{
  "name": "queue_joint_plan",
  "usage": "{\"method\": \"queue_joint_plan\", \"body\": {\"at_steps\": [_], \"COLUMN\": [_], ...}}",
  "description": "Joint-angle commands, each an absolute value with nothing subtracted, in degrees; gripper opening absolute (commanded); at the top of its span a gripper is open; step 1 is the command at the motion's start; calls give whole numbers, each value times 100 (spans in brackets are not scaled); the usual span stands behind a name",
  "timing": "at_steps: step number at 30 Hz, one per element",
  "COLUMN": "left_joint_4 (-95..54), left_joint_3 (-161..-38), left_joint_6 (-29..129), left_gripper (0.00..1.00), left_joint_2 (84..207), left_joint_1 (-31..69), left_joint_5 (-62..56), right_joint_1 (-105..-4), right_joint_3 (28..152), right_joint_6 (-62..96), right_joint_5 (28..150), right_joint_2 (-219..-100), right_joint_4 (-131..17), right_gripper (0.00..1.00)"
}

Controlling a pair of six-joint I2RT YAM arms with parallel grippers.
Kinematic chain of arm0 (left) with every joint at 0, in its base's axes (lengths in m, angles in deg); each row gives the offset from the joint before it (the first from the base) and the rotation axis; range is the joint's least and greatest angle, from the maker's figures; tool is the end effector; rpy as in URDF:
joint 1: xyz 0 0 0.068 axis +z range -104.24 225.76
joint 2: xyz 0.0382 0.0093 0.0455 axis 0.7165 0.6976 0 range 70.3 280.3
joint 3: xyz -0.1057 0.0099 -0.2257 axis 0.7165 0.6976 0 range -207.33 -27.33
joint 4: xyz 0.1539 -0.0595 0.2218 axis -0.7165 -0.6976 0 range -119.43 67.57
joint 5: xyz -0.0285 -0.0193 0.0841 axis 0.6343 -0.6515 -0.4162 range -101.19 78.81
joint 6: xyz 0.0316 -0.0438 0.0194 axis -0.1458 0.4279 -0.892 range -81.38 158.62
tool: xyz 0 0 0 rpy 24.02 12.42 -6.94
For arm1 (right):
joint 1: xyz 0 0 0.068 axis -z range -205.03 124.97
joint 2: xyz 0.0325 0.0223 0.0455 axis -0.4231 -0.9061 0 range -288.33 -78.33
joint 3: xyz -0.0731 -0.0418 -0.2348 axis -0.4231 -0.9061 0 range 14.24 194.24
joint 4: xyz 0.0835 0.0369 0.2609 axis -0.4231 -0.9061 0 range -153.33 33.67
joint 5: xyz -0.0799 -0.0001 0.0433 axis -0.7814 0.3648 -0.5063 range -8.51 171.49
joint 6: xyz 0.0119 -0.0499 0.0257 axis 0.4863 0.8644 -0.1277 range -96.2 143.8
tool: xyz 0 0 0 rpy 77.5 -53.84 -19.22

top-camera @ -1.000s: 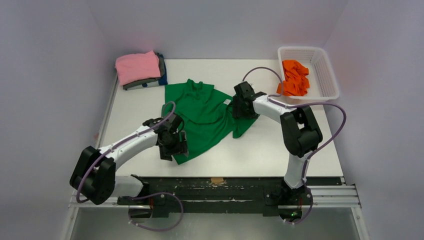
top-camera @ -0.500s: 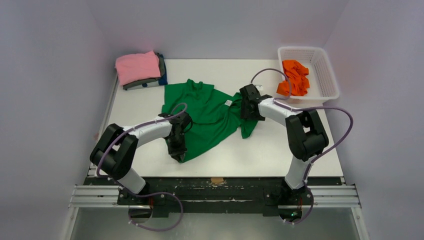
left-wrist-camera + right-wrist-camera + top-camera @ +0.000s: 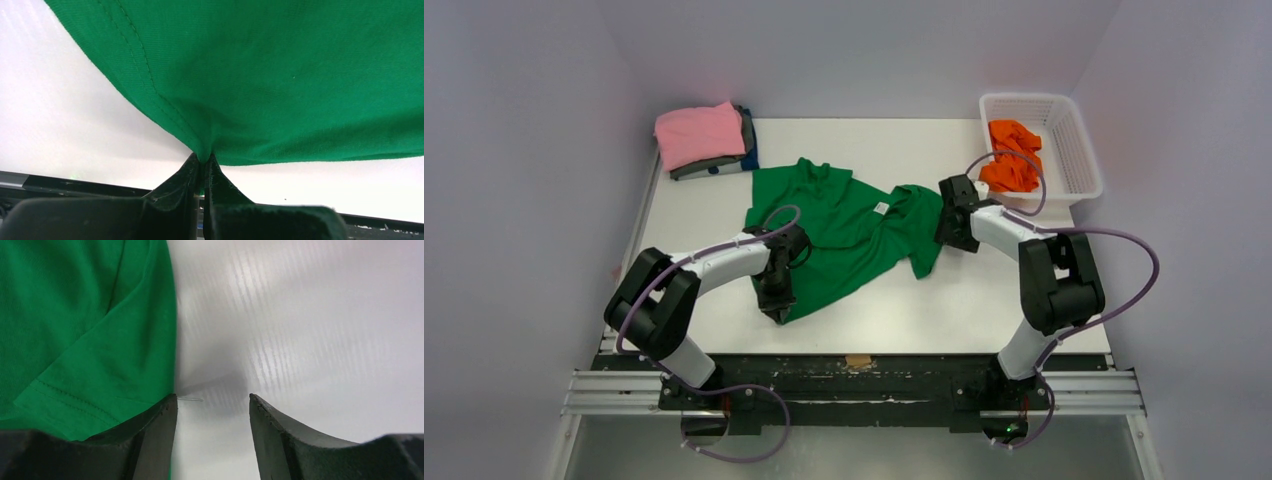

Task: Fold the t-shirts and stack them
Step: Flatten out the tshirt

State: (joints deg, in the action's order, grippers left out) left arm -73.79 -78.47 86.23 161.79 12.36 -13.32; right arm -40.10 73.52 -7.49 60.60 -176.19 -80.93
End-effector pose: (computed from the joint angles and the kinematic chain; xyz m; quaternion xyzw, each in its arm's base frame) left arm 0.2183 -0.1423 0.1155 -0.1233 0.9921 0.0239 0.0008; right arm 0.3366 0.0757 0.1353 0.1765 0.9411 -0.0723 0.2791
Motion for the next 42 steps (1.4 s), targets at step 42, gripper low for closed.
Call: {"method": "queue_joint_plan", "body": {"at_steps": [42], "left_joint_4": [-7639], "left_joint_3": [-7824], "left_joint_6": [8977], "left_gripper": [0], "left_joint_2": [15888], "left_joint_1": [1254], "left_joint_5": [-1911], "right_joint_1": [-4847], "right_joint_3": [7863], "right_joint_6": [-169], "right_joint_5": [6896], "right_joint_2": [-18071], "right_joint_4": [-7398], "right_gripper": [25]}}
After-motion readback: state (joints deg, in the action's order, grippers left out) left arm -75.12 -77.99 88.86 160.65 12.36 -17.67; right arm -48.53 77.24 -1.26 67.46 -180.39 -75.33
